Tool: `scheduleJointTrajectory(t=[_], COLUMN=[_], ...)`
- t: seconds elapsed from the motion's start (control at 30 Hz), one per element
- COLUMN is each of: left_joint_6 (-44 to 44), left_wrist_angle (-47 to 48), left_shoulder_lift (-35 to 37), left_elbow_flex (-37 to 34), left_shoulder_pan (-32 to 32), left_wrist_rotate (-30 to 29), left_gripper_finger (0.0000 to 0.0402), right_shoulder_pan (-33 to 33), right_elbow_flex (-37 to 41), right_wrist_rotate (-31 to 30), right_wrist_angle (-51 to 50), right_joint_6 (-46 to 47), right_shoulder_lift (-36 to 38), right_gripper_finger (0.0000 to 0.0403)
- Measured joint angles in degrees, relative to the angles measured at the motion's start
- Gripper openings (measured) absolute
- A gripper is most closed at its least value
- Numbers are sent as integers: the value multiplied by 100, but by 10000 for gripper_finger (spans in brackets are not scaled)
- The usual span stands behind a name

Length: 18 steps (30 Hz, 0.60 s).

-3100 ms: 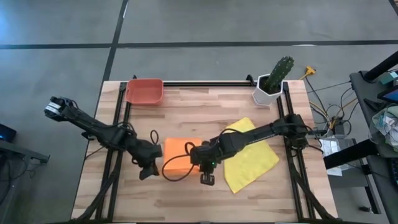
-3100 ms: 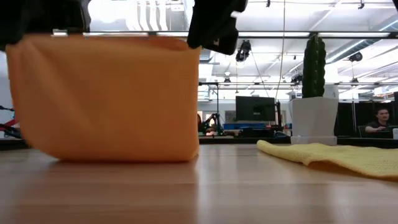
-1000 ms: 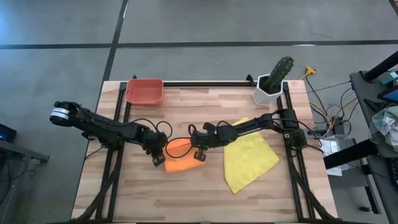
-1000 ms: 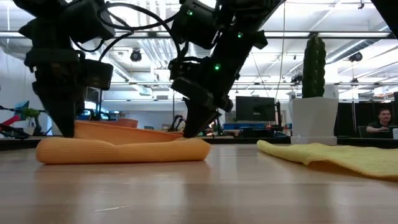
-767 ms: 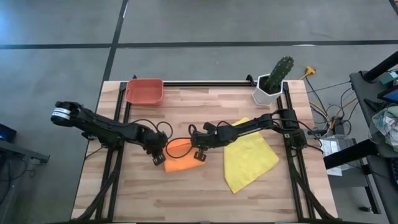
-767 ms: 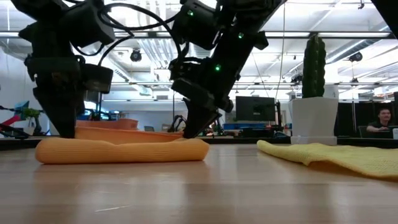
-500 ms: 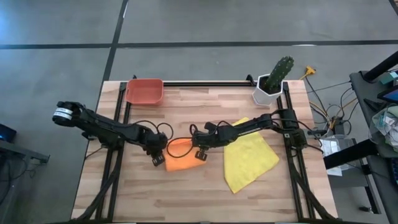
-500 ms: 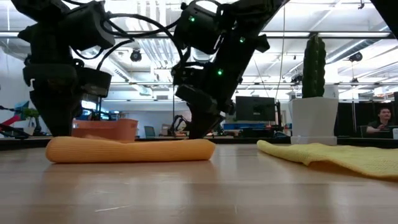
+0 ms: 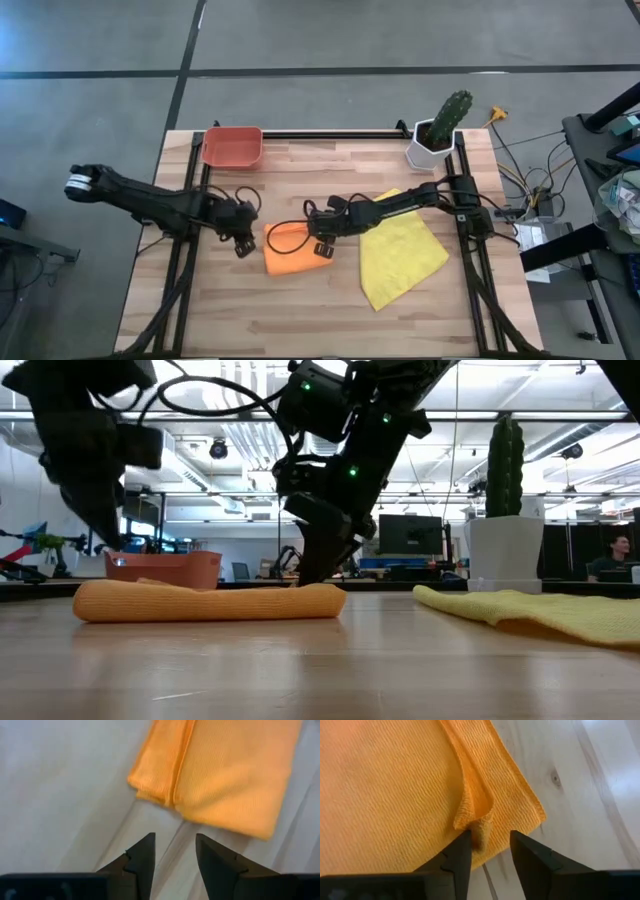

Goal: Roll microfiber towels into tight, uniform cylinder then place into a basket
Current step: Fold the orange towel

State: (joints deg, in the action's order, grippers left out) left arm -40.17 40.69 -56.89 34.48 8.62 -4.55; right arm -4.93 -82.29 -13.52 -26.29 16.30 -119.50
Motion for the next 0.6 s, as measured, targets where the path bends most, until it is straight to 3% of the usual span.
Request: scheduleJointTrajectory(t=[0.13, 0.33, 0.6], left_joint_6=[-268, -458, -463], left_wrist_angle=[69, 267, 235], left_shoulder_lift=[357, 577, 541], left_elbow_flex=[-4, -9, 17], left_shoulder_pan=[0, 0, 0], left_wrist_rotate=[-156, -132, -21], left_gripper_finger=[125, 125, 125], right_shoulder_pan=[9, 12, 24], right_elbow_flex=[-103, -195, -255], right_wrist_rotate=[-6, -2, -3], right_wrist_angle=[-78, -120, -490], right_joint_6=[-34, -80, -92], right_shoulder_lift=[11, 26, 211], right_gripper_finger=[105, 19, 8])
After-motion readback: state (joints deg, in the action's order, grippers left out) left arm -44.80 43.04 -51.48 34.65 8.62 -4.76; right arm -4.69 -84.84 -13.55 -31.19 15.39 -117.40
